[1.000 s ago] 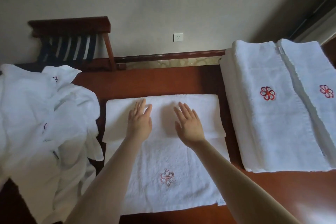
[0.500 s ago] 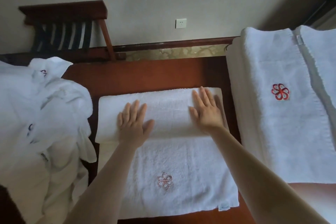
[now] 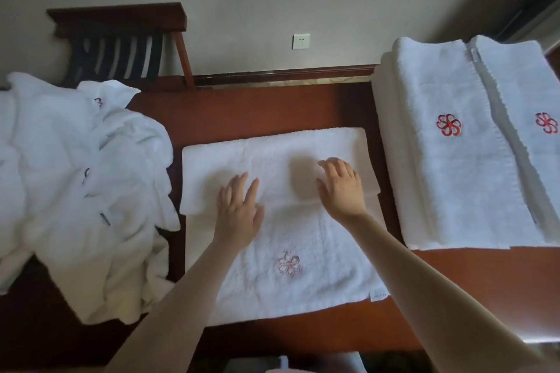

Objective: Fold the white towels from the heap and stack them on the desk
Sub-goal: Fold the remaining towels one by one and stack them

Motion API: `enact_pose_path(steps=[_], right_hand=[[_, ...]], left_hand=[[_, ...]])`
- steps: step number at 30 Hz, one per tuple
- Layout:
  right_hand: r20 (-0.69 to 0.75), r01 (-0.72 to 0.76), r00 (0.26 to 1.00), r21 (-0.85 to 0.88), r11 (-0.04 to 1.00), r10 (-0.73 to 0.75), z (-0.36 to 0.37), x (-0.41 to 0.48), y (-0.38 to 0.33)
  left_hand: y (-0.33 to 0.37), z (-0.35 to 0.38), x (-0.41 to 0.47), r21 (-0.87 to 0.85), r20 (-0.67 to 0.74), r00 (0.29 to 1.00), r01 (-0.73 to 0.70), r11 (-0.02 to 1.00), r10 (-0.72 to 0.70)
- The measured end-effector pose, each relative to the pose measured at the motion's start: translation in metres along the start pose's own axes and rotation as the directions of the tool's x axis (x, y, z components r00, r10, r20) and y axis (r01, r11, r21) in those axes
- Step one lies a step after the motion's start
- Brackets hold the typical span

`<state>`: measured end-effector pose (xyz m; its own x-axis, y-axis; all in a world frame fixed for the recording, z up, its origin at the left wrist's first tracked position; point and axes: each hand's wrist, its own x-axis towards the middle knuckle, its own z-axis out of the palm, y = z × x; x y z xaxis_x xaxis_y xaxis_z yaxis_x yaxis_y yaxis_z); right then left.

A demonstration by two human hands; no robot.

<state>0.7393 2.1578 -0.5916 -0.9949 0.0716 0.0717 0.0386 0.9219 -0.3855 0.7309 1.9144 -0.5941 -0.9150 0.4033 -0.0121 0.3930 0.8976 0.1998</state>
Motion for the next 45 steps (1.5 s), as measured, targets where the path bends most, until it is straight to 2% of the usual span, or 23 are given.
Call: enact_pose_path(steps=[3, 8, 12, 15, 17, 19, 22, 25, 27, 30, 33, 40, 45], right_hand=[[-0.04, 0.053, 0.998, 0.033, 0.998, -0.052, -0.001, -0.036, -0.02], [-0.073, 0.12, 0.991, 0.075, 0.99, -0.115, 0.002, -0.105, -0.033], [0.012, 0.115, 0.993, 0.043, 0.992, -0.116, 0.002, -0.163, -0.029], [0.244, 0.141, 0.962, -0.072, 0.987, -0.119, 0.002, -0.194, -0.024], [0.379, 0.134, 0.922, -0.124, 0.983, -0.078, 0.002, -0.202, -0.021], [0.385, 0.121, 0.921, -0.119, 0.985, -0.067, 0.001, -0.204, -0.019], [0.301, 0.182, 0.944, -0.135, 0.974, -0.135, -0.004, -0.191, -0.027], [0.38, 0.256, 0.913, -0.241, 0.936, -0.152, -0.013, -0.171, -0.03], [0.41, 0.201, 0.909, -0.27, 0.942, -0.077, -0.022, -0.161, -0.024], [0.282, -0.003, 0.957, -0.216, 0.976, 0.065, -0.041, -0.144, -0.02], [0.162, -0.17, 0.971, -0.048, 0.984, 0.175, -0.06, -0.116, -0.023], [0.003, -0.091, 0.996, -0.008, 0.996, 0.091, -0.088, -0.005, -0.015], [0.052, -0.021, 0.998, -0.063, 0.998, 0.024, -0.086, 0.06, 0.001]], left_hand=[[0.01, 0.001, -0.035, -0.04, -0.086, 0.988, -0.13, 0.991, 0.126], [0.016, 0.002, -0.087, -0.16, -0.118, 0.98, -0.175, 0.972, 0.157], [0.015, 0.004, -0.125, -0.184, -0.002, 0.977, -0.21, 0.96, 0.213], [0.01, 0.009, -0.143, -0.197, 0.194, 0.955, -0.184, 0.963, 0.223], [0.008, 0.011, -0.148, -0.146, 0.264, 0.931, -0.219, 0.965, 0.251], [0.008, 0.011, -0.149, -0.12, 0.262, 0.926, -0.249, 0.961, 0.273], [0.008, 0.011, -0.145, -0.106, 0.261, 0.92, -0.272, 0.956, 0.291], [0.002, 0.007, -0.133, -0.075, 0.308, 0.914, -0.252, 0.965, 0.263], [-0.005, 0.0, -0.123, -0.083, 0.326, 0.922, -0.192, 0.978, 0.209], [-0.017, -0.015, -0.102, -0.085, 0.266, 0.956, -0.106, 0.991, 0.125], [-0.026, -0.035, -0.072, -0.075, 0.197, 0.979, -0.034, 0.997, 0.049], [-0.034, -0.082, 0.028, 0.05, 0.094, 0.993, 0.07, 0.996, -0.074], [-0.039, -0.091, 0.082, 0.181, 0.119, 0.985, 0.102, 0.978, -0.125]])
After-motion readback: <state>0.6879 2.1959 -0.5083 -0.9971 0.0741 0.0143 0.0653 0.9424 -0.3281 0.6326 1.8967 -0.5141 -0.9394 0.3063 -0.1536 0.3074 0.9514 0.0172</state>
